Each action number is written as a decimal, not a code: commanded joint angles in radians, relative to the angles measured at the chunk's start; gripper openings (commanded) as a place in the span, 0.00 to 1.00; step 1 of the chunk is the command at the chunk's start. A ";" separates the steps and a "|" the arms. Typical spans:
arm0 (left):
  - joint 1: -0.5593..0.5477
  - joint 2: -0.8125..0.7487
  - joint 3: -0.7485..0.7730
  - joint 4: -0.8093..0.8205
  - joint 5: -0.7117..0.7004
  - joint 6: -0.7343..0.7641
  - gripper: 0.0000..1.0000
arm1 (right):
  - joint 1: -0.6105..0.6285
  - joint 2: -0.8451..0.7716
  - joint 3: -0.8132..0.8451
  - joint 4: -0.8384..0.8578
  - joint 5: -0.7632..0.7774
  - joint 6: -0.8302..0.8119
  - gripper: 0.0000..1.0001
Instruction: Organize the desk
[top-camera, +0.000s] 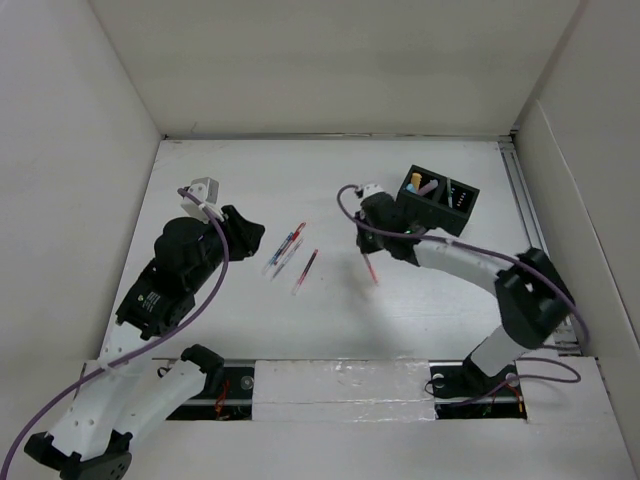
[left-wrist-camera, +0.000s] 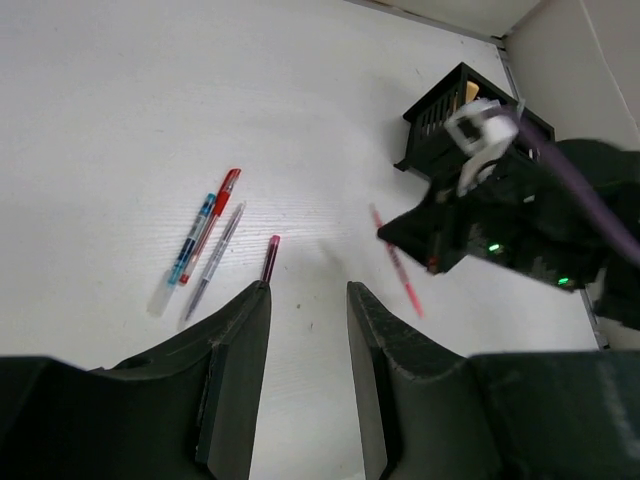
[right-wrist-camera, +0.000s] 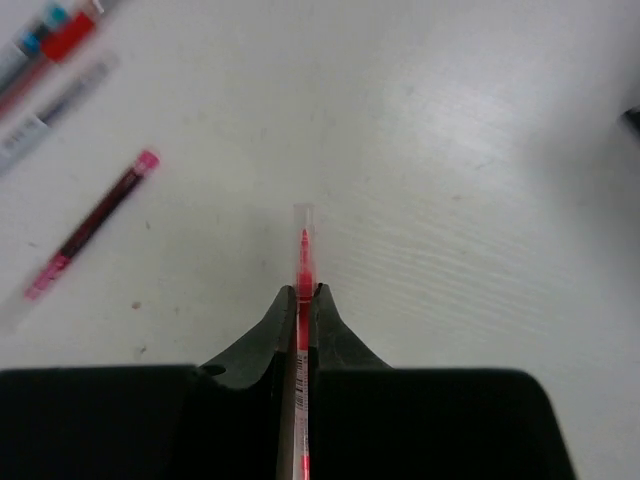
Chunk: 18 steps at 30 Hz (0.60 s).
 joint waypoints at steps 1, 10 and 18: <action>-0.004 -0.010 -0.002 0.046 0.010 -0.023 0.33 | -0.109 -0.248 -0.003 0.154 -0.008 -0.097 0.00; -0.004 0.020 0.011 0.054 0.036 -0.044 0.34 | -0.631 -0.427 -0.091 0.494 -0.259 -0.361 0.00; -0.004 0.076 0.057 0.026 0.008 -0.024 0.35 | -0.856 -0.230 0.006 0.709 -0.570 -0.374 0.00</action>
